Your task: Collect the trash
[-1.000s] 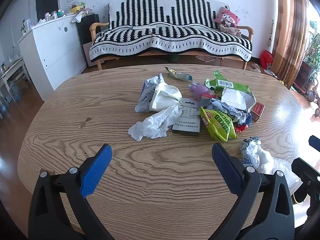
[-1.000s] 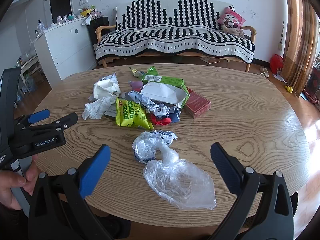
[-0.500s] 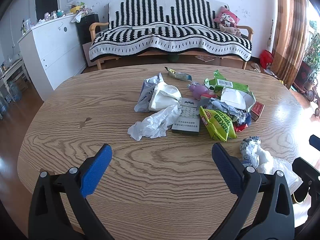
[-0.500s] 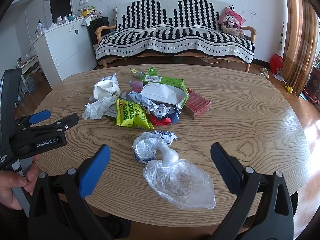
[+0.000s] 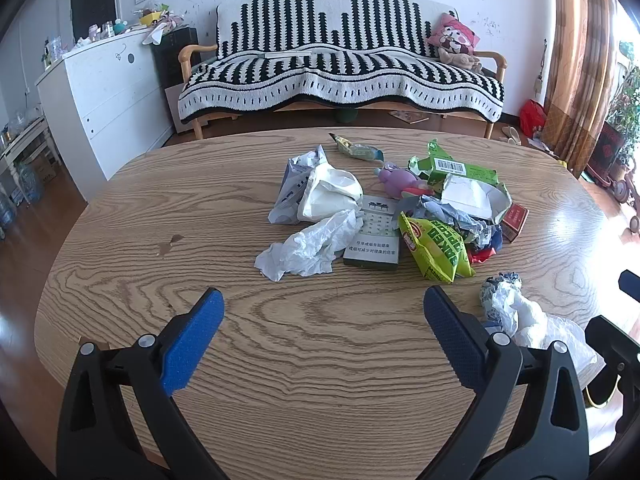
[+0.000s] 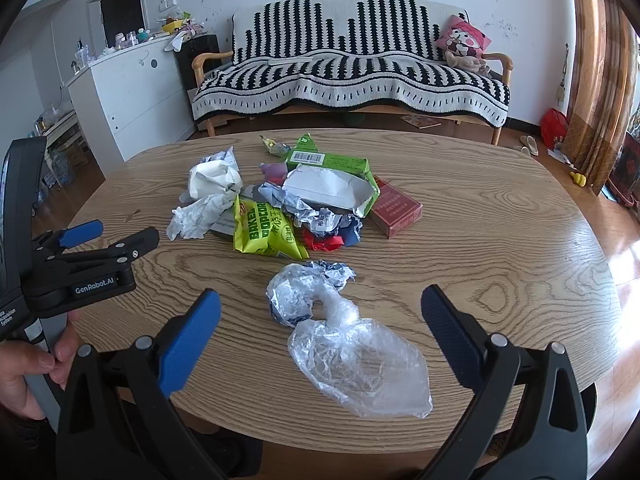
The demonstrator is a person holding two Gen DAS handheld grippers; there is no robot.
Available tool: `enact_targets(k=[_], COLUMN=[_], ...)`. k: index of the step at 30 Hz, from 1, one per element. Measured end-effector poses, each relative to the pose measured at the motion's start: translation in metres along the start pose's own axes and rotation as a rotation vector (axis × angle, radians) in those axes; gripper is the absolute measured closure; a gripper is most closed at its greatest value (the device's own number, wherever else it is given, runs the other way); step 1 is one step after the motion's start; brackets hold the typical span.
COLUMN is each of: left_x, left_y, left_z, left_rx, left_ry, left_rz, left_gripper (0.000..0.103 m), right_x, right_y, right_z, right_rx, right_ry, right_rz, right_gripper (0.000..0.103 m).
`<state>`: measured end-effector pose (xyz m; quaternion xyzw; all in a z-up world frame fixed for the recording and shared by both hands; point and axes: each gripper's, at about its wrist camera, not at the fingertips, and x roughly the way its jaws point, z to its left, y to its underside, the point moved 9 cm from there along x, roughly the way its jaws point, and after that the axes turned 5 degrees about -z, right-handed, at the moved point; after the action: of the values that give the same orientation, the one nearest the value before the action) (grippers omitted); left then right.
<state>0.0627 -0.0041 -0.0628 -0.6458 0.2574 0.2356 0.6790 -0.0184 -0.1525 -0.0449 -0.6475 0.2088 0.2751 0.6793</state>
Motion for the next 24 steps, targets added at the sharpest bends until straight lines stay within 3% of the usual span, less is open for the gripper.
enact_targets(k=[24], left_x=[0.0014], left_y=[0.003], left_z=[-0.0011], left_rx=[-0.001], left_ry=[0.009], left_rz=[0.006], left_gripper=[0.006], right_x=[-0.0013], right_y=[-0.0018], right_z=[0.0023], right_rx=[-0.003], right_ry=[-0.004], right_rz=[-0.001], right_gripper=[0.006])
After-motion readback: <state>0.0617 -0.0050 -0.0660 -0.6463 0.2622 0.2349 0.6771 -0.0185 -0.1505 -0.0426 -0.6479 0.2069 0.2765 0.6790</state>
